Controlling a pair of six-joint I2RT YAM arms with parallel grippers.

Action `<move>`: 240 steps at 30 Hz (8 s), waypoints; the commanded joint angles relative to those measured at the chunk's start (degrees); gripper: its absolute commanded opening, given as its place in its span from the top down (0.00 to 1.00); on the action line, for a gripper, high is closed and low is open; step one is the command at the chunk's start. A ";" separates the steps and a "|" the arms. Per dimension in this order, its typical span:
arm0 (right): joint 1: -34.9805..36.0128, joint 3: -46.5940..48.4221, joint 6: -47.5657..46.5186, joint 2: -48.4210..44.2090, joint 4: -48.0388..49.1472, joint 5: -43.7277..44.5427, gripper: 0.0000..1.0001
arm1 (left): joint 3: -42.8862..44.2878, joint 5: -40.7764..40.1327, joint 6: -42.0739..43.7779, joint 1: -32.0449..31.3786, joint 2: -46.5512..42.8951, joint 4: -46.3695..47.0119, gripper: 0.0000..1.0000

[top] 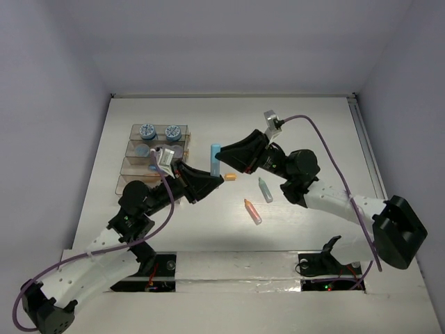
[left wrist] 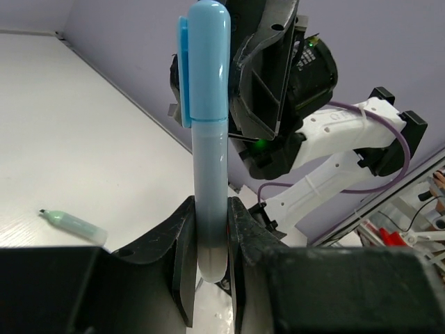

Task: Sort the stationery into containers
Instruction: Close the pen cap on the pen, then place the pen in the storage box, then pick up the pen from the center of the board, then close the pen cap on the pen.

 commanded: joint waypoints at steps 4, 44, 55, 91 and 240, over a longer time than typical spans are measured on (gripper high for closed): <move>5.76 -5.75 -9.90 0.71 -26.91 -9.28 1.00 | 12.13 -8.70 5.71 1.33 -4.48 10.25 1.00; 9.11 -10.32 -19.56 -13.97 -47.82 9.97 0.43 | 5.11 -10.80 2.90 7.75 -4.48 -4.23 1.00; 3.13 -9.70 -20.18 -13.97 -53.28 13.58 0.21 | -3.94 -41.30 -12.65 8.27 -8.26 -23.49 1.00; -1.44 -14.19 -23.52 -23.73 -54.34 10.25 0.17 | -14.76 -32.44 -18.73 34.90 -8.53 -38.26 1.00; -10.66 9.35 -22.20 3.06 -69.18 27.92 1.00 | -8.25 -16.53 18.63 -1.22 17.23 8.67 1.00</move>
